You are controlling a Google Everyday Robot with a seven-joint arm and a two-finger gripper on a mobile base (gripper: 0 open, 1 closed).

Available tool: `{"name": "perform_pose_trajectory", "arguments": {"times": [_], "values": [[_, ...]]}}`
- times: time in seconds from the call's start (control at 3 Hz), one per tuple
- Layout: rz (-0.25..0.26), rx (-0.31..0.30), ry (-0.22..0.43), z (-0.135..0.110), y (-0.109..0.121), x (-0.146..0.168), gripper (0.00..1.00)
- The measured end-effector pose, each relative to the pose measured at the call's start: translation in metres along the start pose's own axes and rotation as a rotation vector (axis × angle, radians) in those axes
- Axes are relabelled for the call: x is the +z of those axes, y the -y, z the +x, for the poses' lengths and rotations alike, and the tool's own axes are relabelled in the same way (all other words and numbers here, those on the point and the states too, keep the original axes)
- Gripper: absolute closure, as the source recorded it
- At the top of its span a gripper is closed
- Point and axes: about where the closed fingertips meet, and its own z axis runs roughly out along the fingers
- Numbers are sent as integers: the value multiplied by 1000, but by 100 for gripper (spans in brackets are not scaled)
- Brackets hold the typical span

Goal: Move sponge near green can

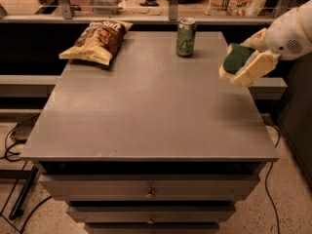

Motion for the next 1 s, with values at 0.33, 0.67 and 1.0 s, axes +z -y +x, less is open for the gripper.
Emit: {"name": "perform_pose_trajectory", "arguments": {"times": [0.33, 0.67, 1.0], "values": [[2, -5, 6, -4, 0, 0, 100], [21, 130, 53, 11, -1, 23, 100], [131, 251, 177, 7, 42, 50, 100]]}}
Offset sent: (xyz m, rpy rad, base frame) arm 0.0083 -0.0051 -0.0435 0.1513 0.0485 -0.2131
